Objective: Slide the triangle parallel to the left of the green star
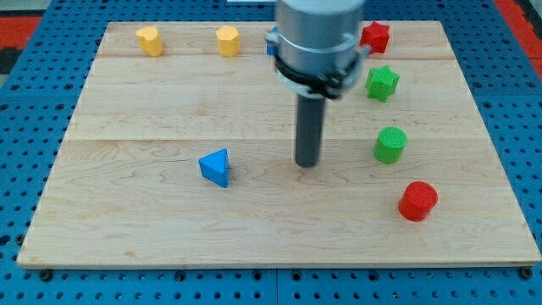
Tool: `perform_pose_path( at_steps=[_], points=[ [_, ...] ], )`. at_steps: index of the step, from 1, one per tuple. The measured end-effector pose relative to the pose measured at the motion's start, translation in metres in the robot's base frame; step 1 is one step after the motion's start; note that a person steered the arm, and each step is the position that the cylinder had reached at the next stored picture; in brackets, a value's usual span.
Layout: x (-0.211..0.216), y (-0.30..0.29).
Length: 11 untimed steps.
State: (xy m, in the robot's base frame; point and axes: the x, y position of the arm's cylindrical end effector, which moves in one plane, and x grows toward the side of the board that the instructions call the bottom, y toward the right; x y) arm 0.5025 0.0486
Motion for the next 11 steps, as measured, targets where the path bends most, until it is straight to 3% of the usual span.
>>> perform_pose_path(
  at_steps=[1, 2, 4, 6, 7, 8, 9, 10, 11],
  points=[
    [0.038, -0.102],
    [-0.002, -0.140],
    [-0.061, -0.073],
    [-0.148, -0.052],
    [-0.133, -0.072],
    [-0.101, -0.132],
    [-0.138, -0.151],
    [-0.167, -0.094],
    [-0.164, -0.052]
  ],
)
